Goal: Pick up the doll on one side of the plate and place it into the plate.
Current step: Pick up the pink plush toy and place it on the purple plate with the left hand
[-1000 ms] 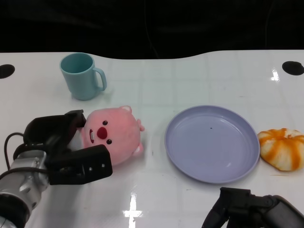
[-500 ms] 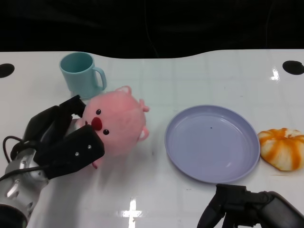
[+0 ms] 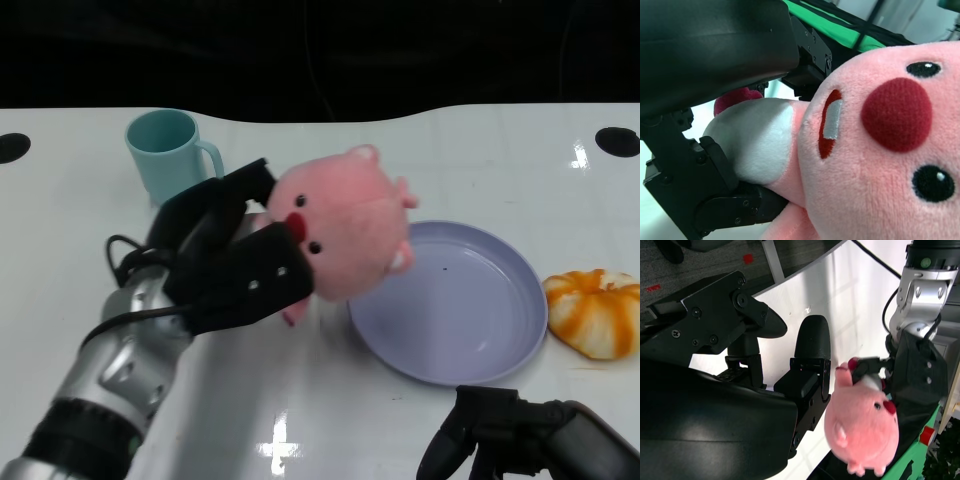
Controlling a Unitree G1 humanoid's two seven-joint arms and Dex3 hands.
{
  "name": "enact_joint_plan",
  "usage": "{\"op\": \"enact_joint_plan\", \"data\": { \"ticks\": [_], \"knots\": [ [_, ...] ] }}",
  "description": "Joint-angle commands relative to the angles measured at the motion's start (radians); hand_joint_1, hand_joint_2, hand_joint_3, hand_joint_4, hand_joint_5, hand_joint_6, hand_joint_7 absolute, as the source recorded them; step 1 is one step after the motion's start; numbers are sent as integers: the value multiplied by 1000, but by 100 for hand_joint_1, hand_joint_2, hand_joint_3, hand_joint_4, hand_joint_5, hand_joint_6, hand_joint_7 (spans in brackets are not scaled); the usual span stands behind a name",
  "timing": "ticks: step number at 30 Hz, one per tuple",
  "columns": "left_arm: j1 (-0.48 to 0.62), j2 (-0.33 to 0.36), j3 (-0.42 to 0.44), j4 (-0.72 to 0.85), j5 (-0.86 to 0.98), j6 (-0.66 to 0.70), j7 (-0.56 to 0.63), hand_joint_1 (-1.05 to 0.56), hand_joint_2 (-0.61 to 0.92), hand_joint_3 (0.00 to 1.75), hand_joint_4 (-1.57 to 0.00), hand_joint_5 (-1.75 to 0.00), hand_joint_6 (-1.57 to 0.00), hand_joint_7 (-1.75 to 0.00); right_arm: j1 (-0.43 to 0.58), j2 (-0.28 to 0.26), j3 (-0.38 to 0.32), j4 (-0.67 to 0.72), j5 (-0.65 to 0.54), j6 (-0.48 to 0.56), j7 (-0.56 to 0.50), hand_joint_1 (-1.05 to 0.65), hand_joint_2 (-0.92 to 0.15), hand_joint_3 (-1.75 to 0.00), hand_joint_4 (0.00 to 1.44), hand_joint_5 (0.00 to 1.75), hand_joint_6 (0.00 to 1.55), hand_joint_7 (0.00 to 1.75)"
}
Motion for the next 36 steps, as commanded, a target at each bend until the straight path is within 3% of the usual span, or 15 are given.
{"op": "enact_joint_plan", "data": {
  "ticks": [1, 3, 7, 18, 20, 22, 23, 24, 25, 27, 29, 30, 32, 34, 36],
  "knots": [
    [-69, -33, -26, 13, 24, 58, -29, -21, 47, 115, -96, -175, -77, -163, 6, -6, -8, 0, 12, -11, 2, -8, -58, -102, 65, 154, 63, 121],
    [-96, -69, -42, 42, 29, 86, -33, -21, 44, 120, -97, -175, -77, -172, 10, -5, -5, -3, 10, -13, 1, -8, -58, -103, 66, 154, 63, 121],
    [-140, -125, -66, 79, 35, 138, -43, -22, 42, 127, -99, -175, -78, -174, 14, -5, 2, -13, 0, -8, -4, -8, -57, -103, 66, 154, 63, 121],
    [-243, -219, -114, 189, 41, 214, -74, -19, 52, 99, -92, -175, -70, -175, 23, -2, 9, -27, 2, -6, -5, -9, -58, -103, 65, 153, 62, 122],
    [-254, -236, -97, 201, 18, 225, -92, -16, 47, 101, -88, -175, -73, -165, 24, -1, 10, -28, 4, -7, -5, -9, -58, -103, 65, 154, 62, 122],
    [-260, -262, -65, 206, -26, 244, -109, -14, 55, 82, -76, -134, -85, -93, 25, 0, 10, -30, 5, -6, -6, -9, -58, -103, 66, 154, 62, 122],
    [-262, -271, -57, 208, -40, 249, -113, -15, 63, 60, -72, -126, -90, -61, 25, 0, 11, -31, 4, -6, -6, -9, -57, -104, 66, 154, 62, 122],
    [-264, -274, -57, 209, -47, 247, -118, -16, 70, 46, -69, -130, -93, -45, 25, 0, 12, -32, 3, -6, -6, -9, -57, -105, 66, 154, 62, 123],
    [-265, -275, -61, 207, -49, 246, -126, -18, 76, 34, -65, -144, -89, -32, 25, 0, 12, -33, 4, -6, -6, -9, -56, -105, 66, 154, 62, 123],
    [-265, -266, -85, 194, -41, 242, -154, -26, 85, 20, -61, -159, -75, -14, 26, -1, 11, -36, 6, -3, -5, -9, -56, -106, 66, 154, 62, 123],
    [-263, -250, -116, 173, -22, 250, -194, -42, 90, 15, -27, -127, -56, -4, 25, -3, 11, -38, 4, -2, -4, -9, -55, -107, 66, 155, 62, 123],
    [-263, -239, -134, 155, -11, 266, -223, -54, 91, 19, -12, -93, -40, -2, 24, -5, 9, -39, 3, 1, -3, -9, -55, -107, 66, 155, 62, 123],
    [-260, -224, -161, 123, 7, 289, -265, -69, 92, 25, -2, -44, -18, -3, 24, -7, 6, -40, 5, 3, -1, -10, -55, -107, 66, 155, 62, 123],
    [-253, -207, -186, 94, 27, 292, -290, -77, 92, 28, -1, -17, -7, -3, 24, -7, 2, -38, 9, -2, 1, -9, -55, -107, 66, 155, 62, 123],
    [-251, -192, -211, 76, 49, 293, -309, -84, 92, 32, 0, -5, -4, -2, 23, -8, -3, -35, 13, -7, 3, -8, -55, -107, 66, 154, 62, 123]
  ]
}}
